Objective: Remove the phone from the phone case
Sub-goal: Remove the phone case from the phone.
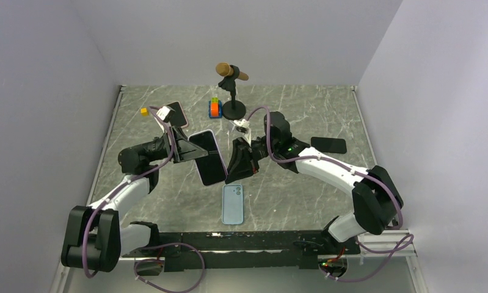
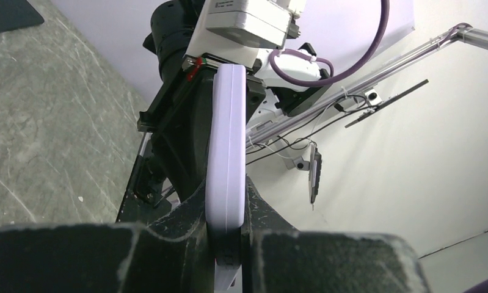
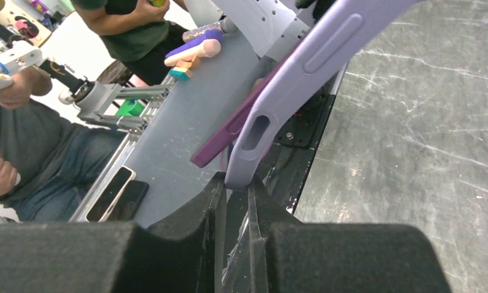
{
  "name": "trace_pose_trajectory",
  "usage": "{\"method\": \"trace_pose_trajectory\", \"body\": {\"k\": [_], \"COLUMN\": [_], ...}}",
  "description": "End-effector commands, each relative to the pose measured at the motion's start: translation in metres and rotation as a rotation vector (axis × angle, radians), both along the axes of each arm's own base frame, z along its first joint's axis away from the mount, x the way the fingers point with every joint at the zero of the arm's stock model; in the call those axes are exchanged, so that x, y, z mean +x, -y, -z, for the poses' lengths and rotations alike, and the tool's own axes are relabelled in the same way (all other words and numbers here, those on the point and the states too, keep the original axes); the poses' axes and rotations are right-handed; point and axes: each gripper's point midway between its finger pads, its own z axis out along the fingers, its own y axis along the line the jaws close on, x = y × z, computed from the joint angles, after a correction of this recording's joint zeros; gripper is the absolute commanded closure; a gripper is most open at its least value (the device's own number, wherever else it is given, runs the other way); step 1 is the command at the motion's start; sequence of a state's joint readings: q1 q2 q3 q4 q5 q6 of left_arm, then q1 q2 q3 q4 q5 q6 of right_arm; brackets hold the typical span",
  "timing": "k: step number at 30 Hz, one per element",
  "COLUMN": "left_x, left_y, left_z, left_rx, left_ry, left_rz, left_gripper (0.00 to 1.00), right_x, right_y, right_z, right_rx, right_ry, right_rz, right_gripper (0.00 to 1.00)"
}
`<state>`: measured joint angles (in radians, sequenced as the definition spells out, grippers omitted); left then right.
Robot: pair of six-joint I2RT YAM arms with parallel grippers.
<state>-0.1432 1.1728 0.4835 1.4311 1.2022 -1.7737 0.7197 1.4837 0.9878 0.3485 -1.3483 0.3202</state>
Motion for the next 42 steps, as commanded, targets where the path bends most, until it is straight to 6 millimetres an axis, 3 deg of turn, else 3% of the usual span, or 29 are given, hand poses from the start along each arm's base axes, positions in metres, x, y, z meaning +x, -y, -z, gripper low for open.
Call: {"method": "trace_pose_trajectory", "body": {"k": [1,5,9,12,14,15,17,21,26,29,33,38,39,42], "left_x": [-0.019,-0.006,0.027,0.035,0.036,0.037,0.038,0.039,0.036,0.036,0.036,0.034,0.034,0.033], "left_y": [0.008,0.009,-0.004,-0.02,-0.025,-0.026,-0.028,-0.032,-0.033,-0.033,-0.031,-0.029,-0.028,-0.026], "left_z": [-0.02,-0.009,0.007,0.019,0.024,0.026,0.031,0.03,0.028,0.026,0.026,0.028,0.029,0.03], "left_rx": [-0.033,0.042,0.231,0.323,0.316,0.306,0.293,0.256,0.222,0.211,0.202,0.177,0.174,0.171], "left_ry": [0.028,0.072,0.134,0.183,0.184,0.18,0.17,0.189,0.219,0.226,0.227,0.218,0.214,0.212], "left_rz": [0.027,-0.083,-0.391,-0.542,-0.587,-0.6,-0.623,-0.668,-0.677,-0.678,-0.665,-0.646,-0.642,-0.626], "left_gripper": [1.0,1.0,1.0,1.0,1.0,1.0,1.0,1.0,1.0,1.0,1.0,1.0,1.0,1.0], "right_x": [0.06,0.074,0.078,0.077,0.077,0.077,0.081,0.087,0.067,0.061,0.053,0.045,0.044,0.041], "right_y": [-0.026,-0.017,0.0,0.015,0.023,0.026,0.031,0.031,0.008,0.003,-0.002,-0.01,-0.011,-0.015], "right_z": [0.0,0.014,0.048,0.071,0.084,0.087,0.087,0.065,0.025,0.007,-0.002,-0.001,-0.002,-0.005], "right_rx": [0.015,-0.079,-0.247,-0.356,-0.427,-0.454,-0.481,-0.464,-0.333,-0.269,-0.237,-0.238,-0.231,-0.207], "right_ry": [0.153,0.104,-0.023,-0.113,-0.157,-0.173,-0.201,-0.253,-0.371,-0.398,-0.402,-0.411,-0.413,-0.433], "right_rz": [0.291,0.458,0.612,0.702,0.755,0.774,0.834,0.889,0.727,0.678,0.644,0.623,0.617,0.59], "right_gripper": [1.0,1.0,0.6,0.36,0.08,0.01,0.0,0.0,0.06,0.0,0.0,0.01,0.06,0.45]}}
